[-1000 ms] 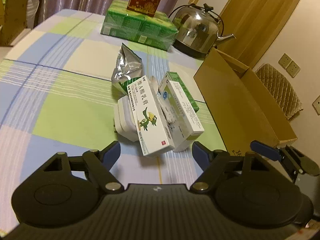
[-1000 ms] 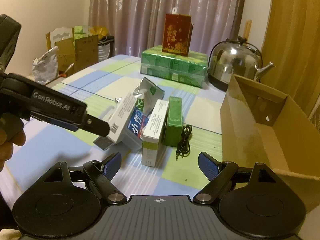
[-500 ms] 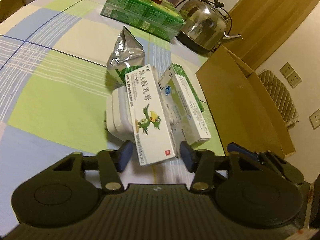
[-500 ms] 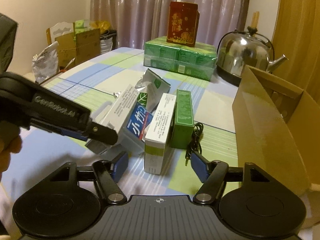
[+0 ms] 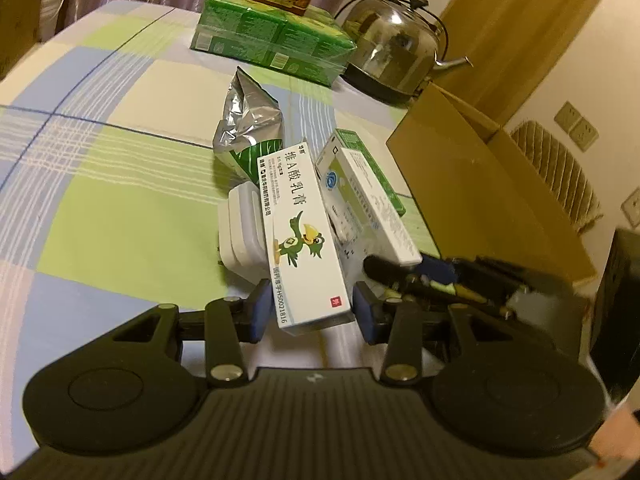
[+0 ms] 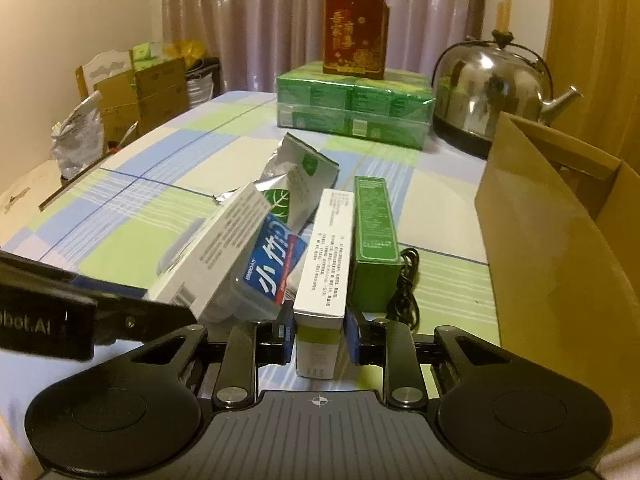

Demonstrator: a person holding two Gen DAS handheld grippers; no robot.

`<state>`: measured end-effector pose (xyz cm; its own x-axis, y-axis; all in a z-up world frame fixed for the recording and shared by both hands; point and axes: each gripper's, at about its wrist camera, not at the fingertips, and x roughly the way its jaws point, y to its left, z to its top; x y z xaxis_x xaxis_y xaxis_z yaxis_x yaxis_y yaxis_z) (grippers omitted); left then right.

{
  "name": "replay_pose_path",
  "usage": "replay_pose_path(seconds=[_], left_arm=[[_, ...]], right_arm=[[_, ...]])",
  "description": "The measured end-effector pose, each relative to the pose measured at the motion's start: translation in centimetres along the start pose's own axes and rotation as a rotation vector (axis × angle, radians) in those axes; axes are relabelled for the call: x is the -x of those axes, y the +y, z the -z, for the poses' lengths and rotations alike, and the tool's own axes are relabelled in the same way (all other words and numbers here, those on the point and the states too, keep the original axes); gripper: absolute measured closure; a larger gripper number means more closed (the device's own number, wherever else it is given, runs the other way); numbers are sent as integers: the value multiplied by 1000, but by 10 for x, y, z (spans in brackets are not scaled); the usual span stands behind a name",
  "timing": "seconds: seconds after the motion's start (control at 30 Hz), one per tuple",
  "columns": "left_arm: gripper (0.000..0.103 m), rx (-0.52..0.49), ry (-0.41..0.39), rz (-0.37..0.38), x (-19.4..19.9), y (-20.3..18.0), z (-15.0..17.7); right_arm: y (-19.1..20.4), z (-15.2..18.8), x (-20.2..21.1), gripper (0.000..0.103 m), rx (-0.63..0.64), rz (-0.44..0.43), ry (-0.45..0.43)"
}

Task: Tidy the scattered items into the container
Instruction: 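Grasp the white medicine box with the left tool while the right tool grasps the long white box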

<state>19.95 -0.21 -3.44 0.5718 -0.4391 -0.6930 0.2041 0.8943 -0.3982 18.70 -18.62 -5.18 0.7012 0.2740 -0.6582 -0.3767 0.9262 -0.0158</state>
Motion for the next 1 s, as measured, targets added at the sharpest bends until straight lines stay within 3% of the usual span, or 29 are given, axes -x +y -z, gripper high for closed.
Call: replay_pose_path(seconds=[0.23, 0.53, 0.77, 1.0], left_arm=[[66, -125, 9, -32, 19, -24, 21], [70, -247, 68, -49, 49, -54, 72], [70, -299, 133, -89, 42, -60, 98], [69, -318, 142, -110, 26, -60, 96]], right_arm=[[-5, 27, 47, 82, -5, -5, 43], [-2, 79, 105, 82, -7, 20, 105], [1, 93, 110, 82, -15, 32, 131], [2, 89, 98, 77, 0, 28, 129]])
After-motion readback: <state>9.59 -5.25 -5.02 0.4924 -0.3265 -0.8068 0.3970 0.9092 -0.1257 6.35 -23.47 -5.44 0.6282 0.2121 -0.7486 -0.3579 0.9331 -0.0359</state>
